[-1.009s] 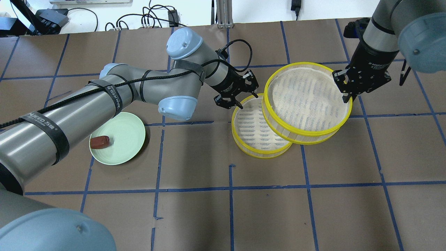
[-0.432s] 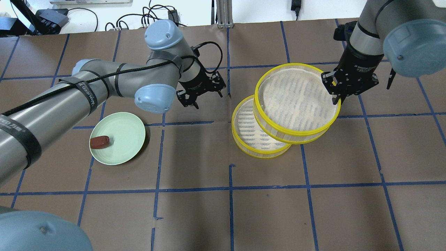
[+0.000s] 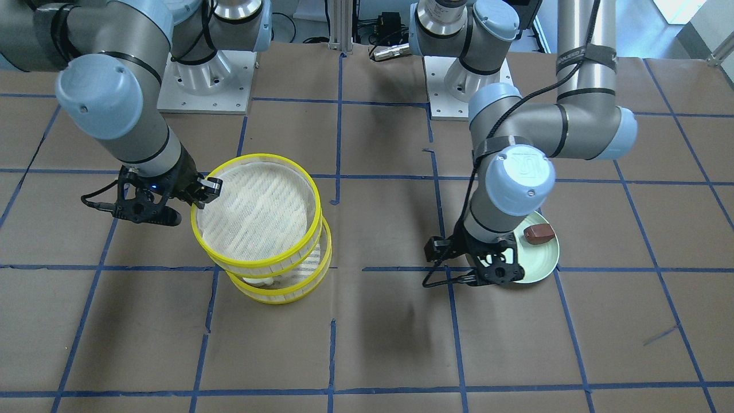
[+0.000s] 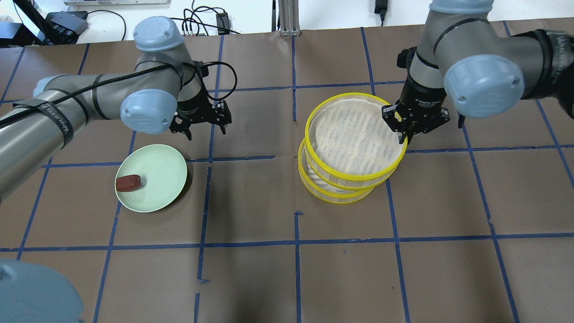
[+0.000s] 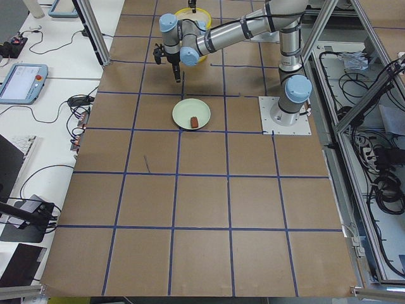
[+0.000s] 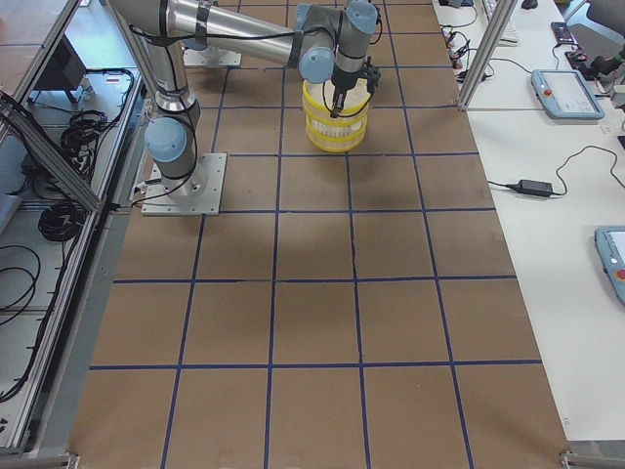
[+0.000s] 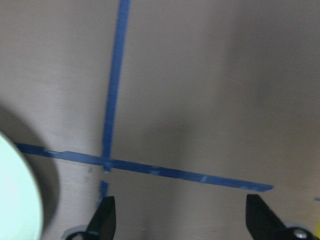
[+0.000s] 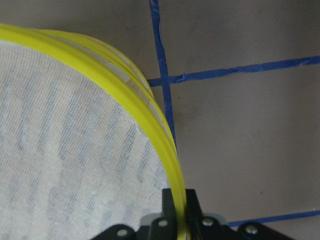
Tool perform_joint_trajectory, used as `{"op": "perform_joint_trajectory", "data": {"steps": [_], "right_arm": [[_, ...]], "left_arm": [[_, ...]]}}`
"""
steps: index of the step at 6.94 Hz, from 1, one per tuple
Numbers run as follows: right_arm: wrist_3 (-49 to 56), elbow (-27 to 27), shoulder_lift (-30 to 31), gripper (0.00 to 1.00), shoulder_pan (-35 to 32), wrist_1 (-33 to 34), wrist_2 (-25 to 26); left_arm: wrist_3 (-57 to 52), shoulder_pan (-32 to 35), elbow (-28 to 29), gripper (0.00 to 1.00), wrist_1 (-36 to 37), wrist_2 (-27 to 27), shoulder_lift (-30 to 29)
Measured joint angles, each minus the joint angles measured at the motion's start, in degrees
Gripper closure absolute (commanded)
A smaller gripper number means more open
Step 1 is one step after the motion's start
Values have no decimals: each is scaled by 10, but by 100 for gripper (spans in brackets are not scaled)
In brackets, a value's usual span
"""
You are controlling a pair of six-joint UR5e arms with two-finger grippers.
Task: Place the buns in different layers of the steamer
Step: 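Lower the top tier onto the stack with the right gripper while the left returns, then release the tier and raise the right gripper while the left descends to the brown bun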
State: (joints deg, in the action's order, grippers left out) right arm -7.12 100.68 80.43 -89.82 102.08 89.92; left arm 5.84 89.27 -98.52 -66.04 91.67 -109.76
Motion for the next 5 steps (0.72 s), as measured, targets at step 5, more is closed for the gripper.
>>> {"op": "perform_joint_trajectory", "data": {"steps": [5], "right_arm": [[-12,32,-18,92,-11,57,2]], "left_arm": [[-164,-91,-69,8,-12,29,45]]}}
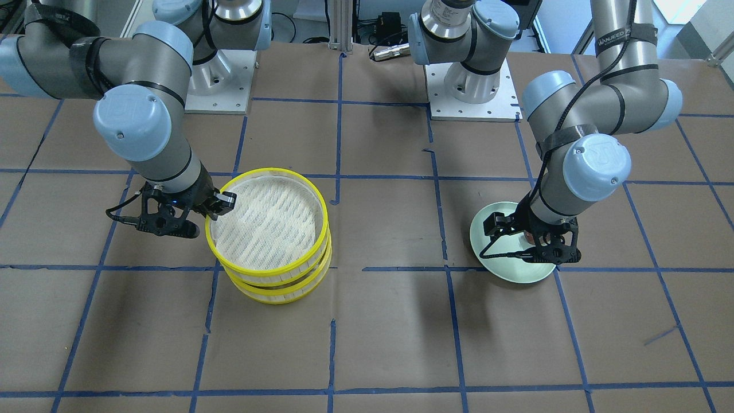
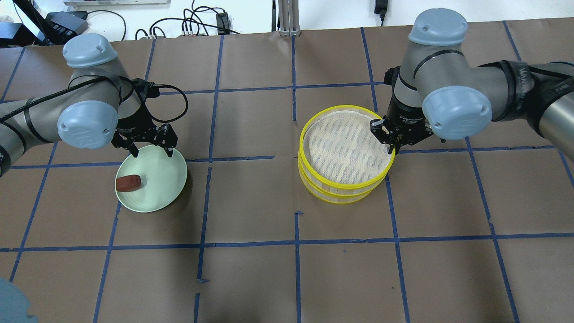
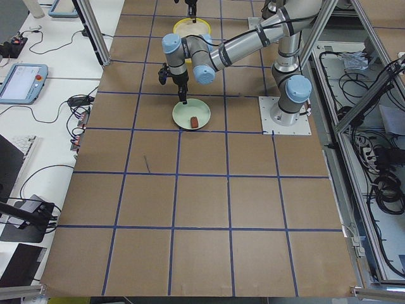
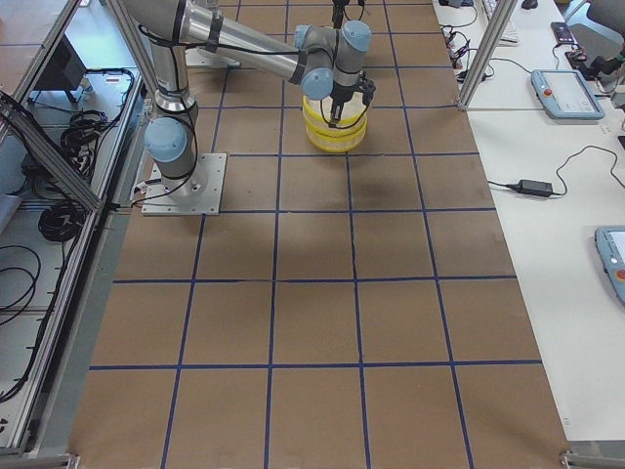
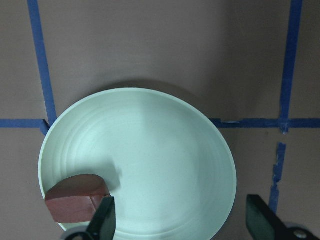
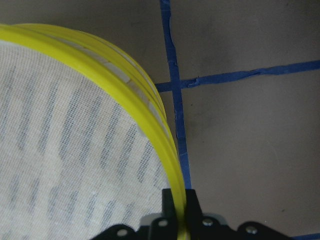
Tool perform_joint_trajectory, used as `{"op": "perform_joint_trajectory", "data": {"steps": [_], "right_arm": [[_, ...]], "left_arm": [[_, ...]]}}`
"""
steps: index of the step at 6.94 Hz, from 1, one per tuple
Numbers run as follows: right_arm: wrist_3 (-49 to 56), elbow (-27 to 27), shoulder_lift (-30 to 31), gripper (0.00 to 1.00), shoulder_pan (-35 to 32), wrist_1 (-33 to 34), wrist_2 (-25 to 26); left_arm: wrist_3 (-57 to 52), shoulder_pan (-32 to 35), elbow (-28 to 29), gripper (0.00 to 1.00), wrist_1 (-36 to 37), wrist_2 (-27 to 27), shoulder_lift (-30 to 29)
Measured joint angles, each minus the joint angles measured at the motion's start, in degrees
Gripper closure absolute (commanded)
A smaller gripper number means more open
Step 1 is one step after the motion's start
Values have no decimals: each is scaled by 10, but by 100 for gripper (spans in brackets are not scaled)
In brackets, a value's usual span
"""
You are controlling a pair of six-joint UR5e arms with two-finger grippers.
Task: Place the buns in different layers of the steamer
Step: 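Release the tier and raise the right gripper while the left descends to the brown bun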
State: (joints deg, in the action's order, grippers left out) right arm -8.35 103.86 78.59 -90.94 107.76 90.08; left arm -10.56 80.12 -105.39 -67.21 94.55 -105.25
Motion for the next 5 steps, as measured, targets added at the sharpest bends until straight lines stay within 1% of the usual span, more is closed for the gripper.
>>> {"op": "perform_joint_trajectory", "data": {"steps": [5], "right_arm": [[-1,1,-13,92,0,24,-1]], "left_arm": [[-22,-5,-5,8,0,0,0]]}}
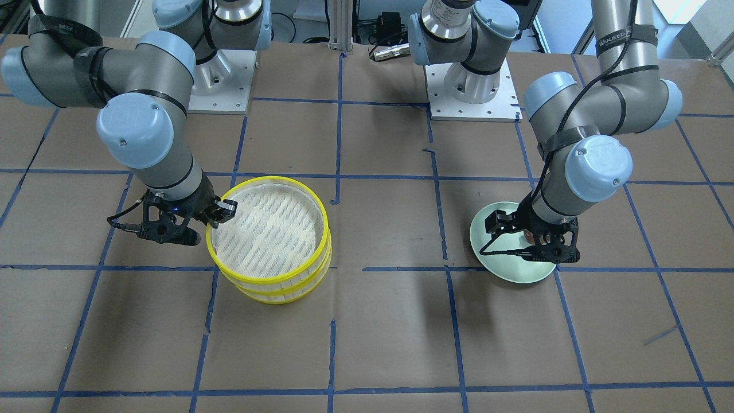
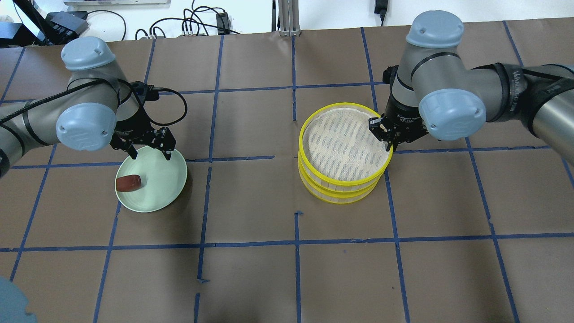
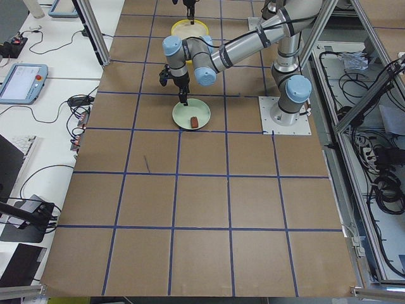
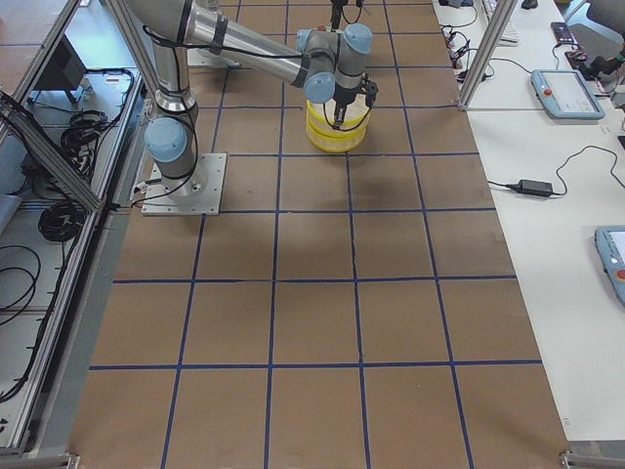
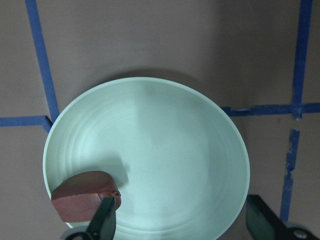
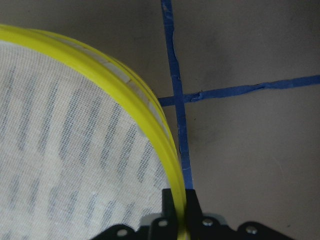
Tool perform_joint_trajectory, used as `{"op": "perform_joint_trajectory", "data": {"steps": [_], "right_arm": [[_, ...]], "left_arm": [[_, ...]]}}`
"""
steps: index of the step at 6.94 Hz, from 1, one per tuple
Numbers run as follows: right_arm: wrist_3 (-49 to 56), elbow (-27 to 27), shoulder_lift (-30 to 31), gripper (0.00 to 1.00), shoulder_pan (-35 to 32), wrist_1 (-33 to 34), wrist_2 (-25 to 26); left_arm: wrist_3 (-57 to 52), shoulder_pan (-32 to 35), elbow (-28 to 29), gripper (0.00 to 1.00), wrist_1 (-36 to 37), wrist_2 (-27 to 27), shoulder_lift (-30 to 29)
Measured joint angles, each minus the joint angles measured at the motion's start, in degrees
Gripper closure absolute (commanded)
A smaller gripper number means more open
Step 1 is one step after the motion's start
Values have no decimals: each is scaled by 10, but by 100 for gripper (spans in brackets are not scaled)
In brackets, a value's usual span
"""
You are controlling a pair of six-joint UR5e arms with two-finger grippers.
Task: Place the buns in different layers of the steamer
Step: 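Release the tier and raise the right gripper while the left descends to the brown bun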
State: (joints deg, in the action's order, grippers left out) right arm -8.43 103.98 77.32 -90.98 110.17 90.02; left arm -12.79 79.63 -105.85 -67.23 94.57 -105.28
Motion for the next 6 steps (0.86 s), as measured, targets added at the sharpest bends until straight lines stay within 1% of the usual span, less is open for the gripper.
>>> {"op": "perform_joint_trajectory", "data": {"steps": [4,5,6], "right_arm": [[0,2,-4,88,-1,0,-1],[0,3,-6,47,-1,1,-1],[0,3,-7,1,-1,1,-3]], "left_arm": [[-1,-1,-1,8,0,0,-1],[-1,-1,-1,8,0,0,-1],[-1,-1,-1,8,0,0,-1]]}}
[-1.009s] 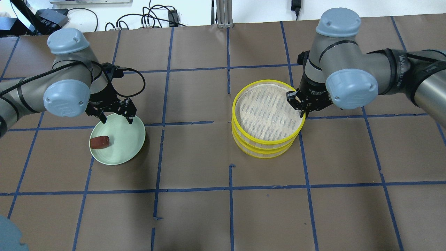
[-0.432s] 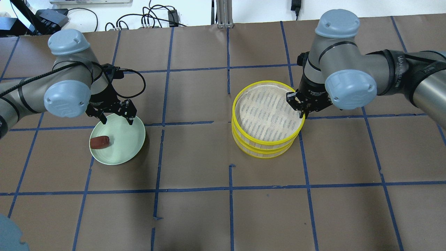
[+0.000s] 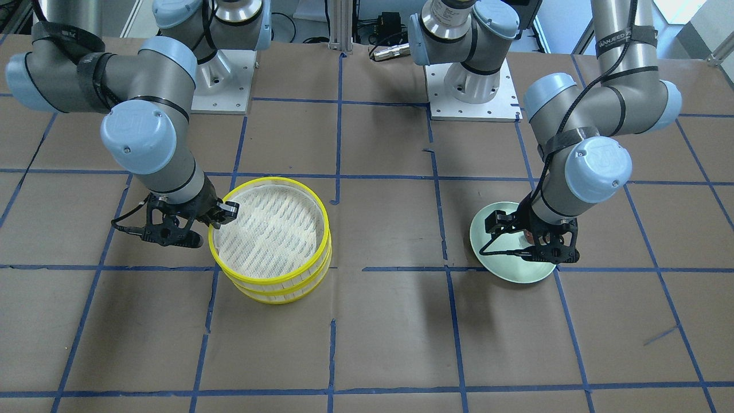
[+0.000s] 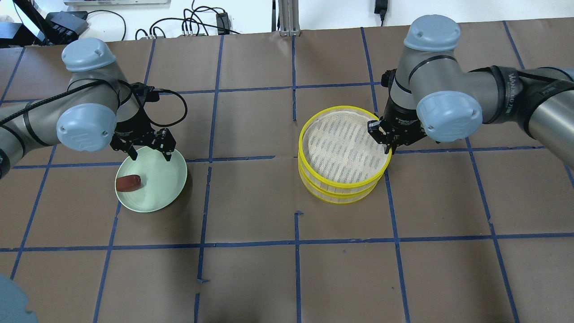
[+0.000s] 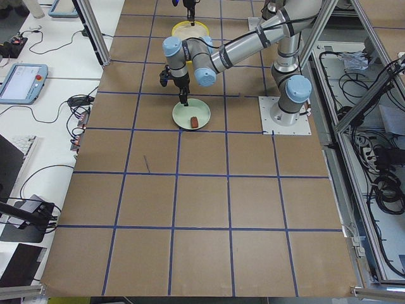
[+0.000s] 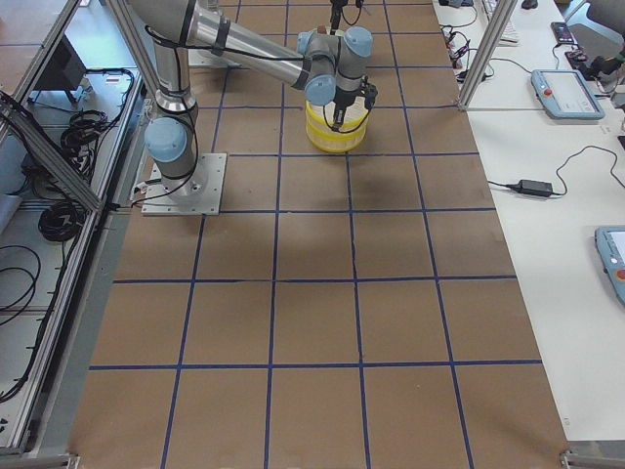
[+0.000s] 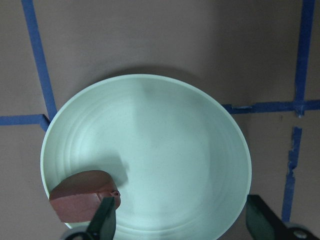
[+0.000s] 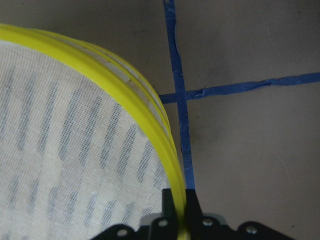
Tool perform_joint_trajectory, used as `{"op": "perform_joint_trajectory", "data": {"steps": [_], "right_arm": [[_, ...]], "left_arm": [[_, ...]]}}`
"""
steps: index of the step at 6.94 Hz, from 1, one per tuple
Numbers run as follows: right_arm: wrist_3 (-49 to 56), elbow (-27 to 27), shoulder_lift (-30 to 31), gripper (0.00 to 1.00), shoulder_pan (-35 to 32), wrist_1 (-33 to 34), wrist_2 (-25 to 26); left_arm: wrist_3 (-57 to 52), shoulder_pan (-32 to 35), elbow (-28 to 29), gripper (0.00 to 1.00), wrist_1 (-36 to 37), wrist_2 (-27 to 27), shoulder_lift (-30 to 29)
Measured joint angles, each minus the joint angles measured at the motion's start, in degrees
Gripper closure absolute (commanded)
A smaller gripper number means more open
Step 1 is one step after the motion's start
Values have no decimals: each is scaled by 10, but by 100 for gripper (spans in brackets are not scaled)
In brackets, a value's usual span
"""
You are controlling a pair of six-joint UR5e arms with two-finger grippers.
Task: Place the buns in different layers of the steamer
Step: 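Release the tier and raise the right gripper while the left descends to the brown bun, then grasp the brown bun on the plate with the left gripper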
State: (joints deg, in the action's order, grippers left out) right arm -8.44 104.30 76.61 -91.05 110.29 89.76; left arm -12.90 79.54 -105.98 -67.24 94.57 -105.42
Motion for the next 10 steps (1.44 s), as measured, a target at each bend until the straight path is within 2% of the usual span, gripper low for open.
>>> {"op": "perform_joint_trajectory", "data": {"steps": [4,6,7,8,10], "right_arm": [[3,-14,9,0,3,-16,-24],[11,-52,30,0,16,-81,-23],[13,-72,37,0,22,-114,-23],[14,-88,43,0,28,-140,-22],[16,-106,52,0,50,-169,-23]], "left_arm": [[-7,-9,-14,11,0,1,-2],[-53,-48,-53,16,16,2,-3],[-76,-64,-66,23,28,5,-7],[-85,-71,-72,37,35,18,-13],[-85,-75,-74,78,53,51,-24]]}}
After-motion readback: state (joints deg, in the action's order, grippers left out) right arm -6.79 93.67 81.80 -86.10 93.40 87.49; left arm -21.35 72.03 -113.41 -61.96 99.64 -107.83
